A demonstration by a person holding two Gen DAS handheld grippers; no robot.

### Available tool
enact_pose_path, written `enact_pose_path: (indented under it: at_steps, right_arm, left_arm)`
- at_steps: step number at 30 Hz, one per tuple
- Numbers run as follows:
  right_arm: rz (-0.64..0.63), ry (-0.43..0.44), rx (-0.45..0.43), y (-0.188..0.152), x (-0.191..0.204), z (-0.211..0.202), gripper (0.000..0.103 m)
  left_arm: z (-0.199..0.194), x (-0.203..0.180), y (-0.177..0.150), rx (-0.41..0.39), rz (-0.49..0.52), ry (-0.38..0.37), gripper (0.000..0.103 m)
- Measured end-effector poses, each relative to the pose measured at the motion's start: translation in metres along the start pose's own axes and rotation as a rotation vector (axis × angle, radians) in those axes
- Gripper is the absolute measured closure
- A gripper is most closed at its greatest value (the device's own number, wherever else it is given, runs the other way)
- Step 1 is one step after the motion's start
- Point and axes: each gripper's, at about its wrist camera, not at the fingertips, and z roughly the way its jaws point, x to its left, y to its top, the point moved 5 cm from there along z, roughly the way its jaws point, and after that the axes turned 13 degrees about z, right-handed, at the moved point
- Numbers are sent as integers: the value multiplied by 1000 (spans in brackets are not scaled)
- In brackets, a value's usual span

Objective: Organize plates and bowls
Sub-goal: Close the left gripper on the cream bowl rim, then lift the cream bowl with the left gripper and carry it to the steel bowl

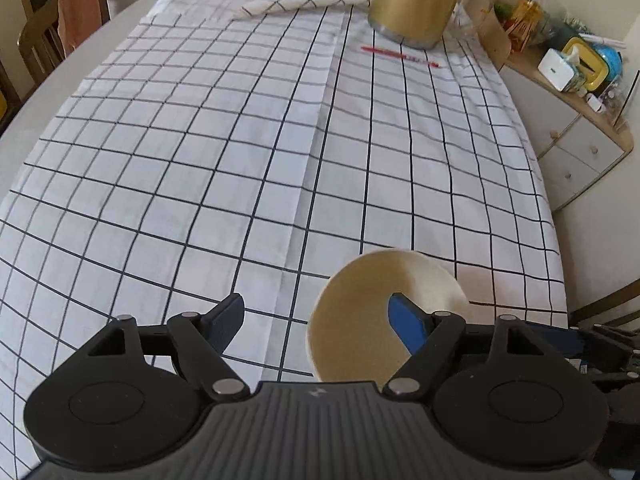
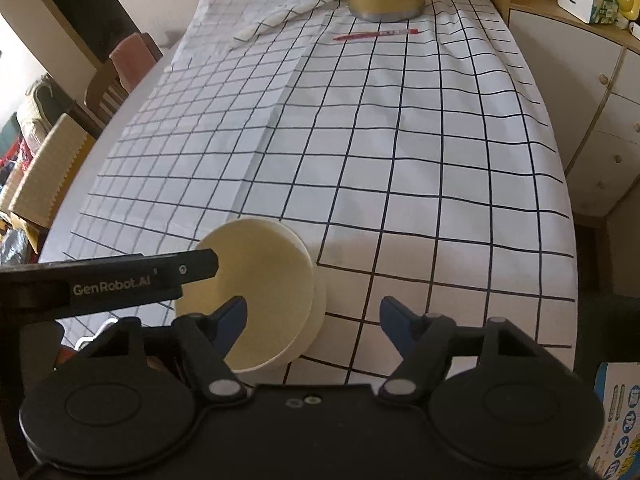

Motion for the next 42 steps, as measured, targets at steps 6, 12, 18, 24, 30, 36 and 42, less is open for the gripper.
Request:
enact_pose_path:
  at_steps: [6, 12, 18, 24, 30, 36, 42]
  right_arm:
    - [-10, -14, 14, -1, 3, 12, 48]
    - [-13, -18, 20, 0, 7, 17, 59]
    - [-24, -22, 27, -1, 11, 20, 74]
    - [-38, -58, 23, -4, 12, 22, 88]
    - [-43, -91, 19, -5, 10, 22, 94]
    - [-55, -107, -22, -3, 13, 9, 95]
    - [-43, -94, -55, 2, 16, -14, 95]
  left_arm:
    - [14, 0, -4, 35, -8, -16, 43]
    - [18, 0, -4, 40, -17, -32, 65]
    - [17, -3, -4, 37, -10, -35, 82]
    - [17, -3, -6, 60, -10, 1, 91]
    - [15, -6, -8, 58, -6, 17, 96]
    - [1, -11, -6, 32, 1, 19, 96]
    - [-20, -18, -4, 3, 14, 25, 96]
